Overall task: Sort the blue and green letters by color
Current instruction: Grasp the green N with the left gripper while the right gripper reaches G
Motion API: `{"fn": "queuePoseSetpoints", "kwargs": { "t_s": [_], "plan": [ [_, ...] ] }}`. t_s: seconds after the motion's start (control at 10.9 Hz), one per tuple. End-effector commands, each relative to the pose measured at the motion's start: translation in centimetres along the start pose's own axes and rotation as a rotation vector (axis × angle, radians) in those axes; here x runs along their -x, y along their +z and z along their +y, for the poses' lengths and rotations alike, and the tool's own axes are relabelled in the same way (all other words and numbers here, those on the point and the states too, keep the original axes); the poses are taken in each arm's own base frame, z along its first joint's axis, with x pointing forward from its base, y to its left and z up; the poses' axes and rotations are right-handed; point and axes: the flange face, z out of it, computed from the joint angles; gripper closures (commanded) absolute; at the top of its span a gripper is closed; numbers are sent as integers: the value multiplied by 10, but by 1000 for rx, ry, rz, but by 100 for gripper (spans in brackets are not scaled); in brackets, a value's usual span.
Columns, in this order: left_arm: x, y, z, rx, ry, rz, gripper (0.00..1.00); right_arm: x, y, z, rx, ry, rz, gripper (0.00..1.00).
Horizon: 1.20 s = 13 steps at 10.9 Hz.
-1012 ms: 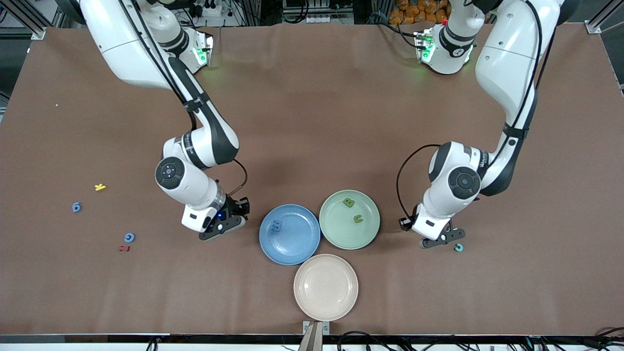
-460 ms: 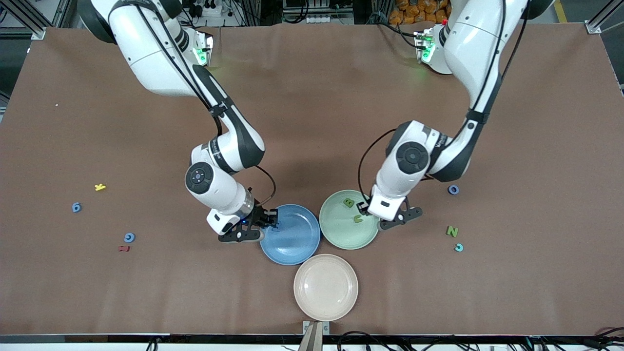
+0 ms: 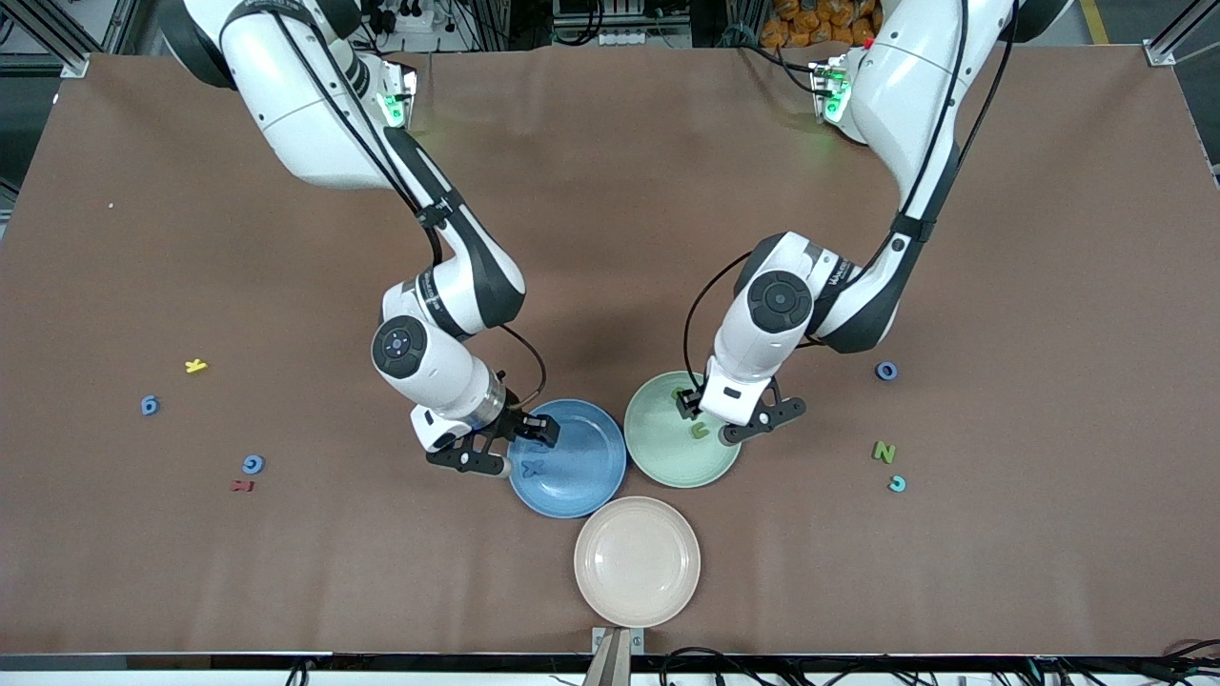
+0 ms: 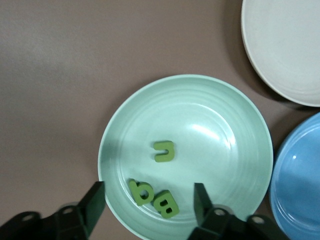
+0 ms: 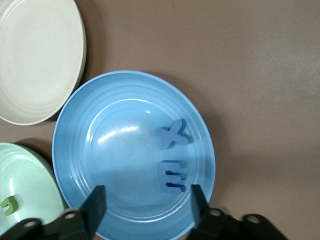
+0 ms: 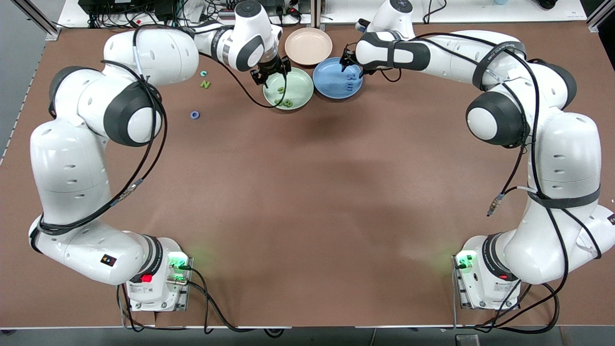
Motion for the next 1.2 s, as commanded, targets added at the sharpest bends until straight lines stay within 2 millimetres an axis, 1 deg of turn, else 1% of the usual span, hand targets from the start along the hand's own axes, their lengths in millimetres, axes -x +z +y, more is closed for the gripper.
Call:
{"fn": "queuePoseSetpoints", "kwargs": {
  "t_s": [0.0,0.09,0.18,0.28,0.37,0.46,0.55,0.64,0.74,0.83,0.92,1.01,1.1],
  "plan": [
    [-22,-15,-16,-37,42,11,0,-9,0,3,0,-3,7,0],
    [-31,-17,-28,-65,84,-11,0,-11,0,9,10,-56,3,0],
    [-46,-23,-47,-81,115,-21,0,-18,0,24,21,-106,-5,0],
    [-62,-23,-64,-86,127,-31,0,-22,5,46,37,-162,-23,0],
    [-78,-21,-81,-87,139,-38,0,-24,4,66,50,-227,-40,0],
    [-91,-20,-96,-92,180,-40,0,-30,1,91,63,-269,-58,0],
    [-110,-20,-117,-106,245,-33,0,-34,-1,110,75,-309,-94,0],
    [-122,-18,-133,-105,332,-42,0,-42,-9,127,94,-330,-119,0],
    [-138,-15,-155,-107,463,-51,0,-47,-16,139,111,-328,-131,0],
    [-151,-12,-174,-94,552,-64,0,-52,-24,150,135,-321,-145,0],
    [-164,-11,-190,-93,627,-58,0,-58,-33,159,150,-308,-147,0],
    [-174,-5,-205,-90,706,-47,0,-66,-42,174,169,-287,-147,0],
    [-182,1,-216,-69,737,-35,0,-73,-51,187,185,-268,-147,0]
  ]
}}
